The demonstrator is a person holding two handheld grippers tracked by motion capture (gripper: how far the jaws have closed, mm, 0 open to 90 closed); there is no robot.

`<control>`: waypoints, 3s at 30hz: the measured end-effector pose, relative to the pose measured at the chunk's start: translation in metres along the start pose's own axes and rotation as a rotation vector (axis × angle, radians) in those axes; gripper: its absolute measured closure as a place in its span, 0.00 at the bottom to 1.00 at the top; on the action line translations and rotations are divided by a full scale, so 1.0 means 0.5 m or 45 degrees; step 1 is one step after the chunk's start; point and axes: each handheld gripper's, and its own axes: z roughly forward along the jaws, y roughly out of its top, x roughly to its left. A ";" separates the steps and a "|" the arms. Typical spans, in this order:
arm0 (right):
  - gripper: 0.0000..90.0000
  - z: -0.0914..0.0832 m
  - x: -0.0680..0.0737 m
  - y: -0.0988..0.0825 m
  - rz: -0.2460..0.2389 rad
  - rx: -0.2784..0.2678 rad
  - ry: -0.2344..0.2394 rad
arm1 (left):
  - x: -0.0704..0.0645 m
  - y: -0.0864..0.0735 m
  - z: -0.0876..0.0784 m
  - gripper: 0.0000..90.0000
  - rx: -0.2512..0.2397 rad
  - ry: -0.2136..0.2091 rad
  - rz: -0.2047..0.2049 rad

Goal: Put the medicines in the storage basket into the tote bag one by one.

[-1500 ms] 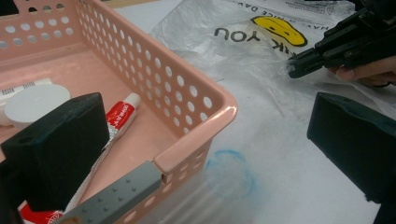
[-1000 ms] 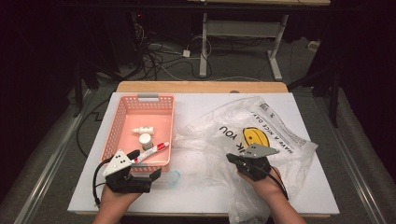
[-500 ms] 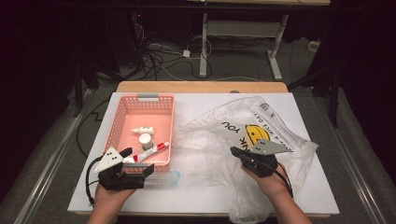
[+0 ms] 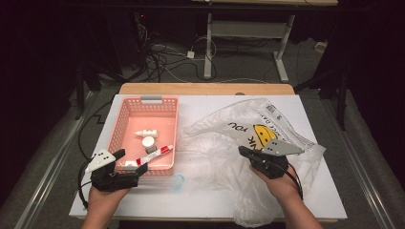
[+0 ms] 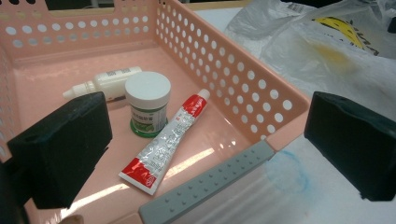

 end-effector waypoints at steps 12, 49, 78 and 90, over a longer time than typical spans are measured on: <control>1.00 0.003 -0.002 -0.001 0.008 0.002 0.014 | 0.008 0.033 0.008 0.15 0.043 -0.015 0.003; 1.00 0.006 -0.005 -0.011 0.043 0.016 0.030 | 0.032 0.153 0.197 0.98 0.733 -0.009 0.234; 1.00 0.000 -0.009 -0.011 0.049 0.010 0.018 | 0.044 0.157 0.282 0.49 0.939 -0.050 0.237; 1.00 0.002 -0.010 -0.014 0.053 0.018 0.018 | 0.026 0.132 0.322 0.53 1.068 -0.059 0.308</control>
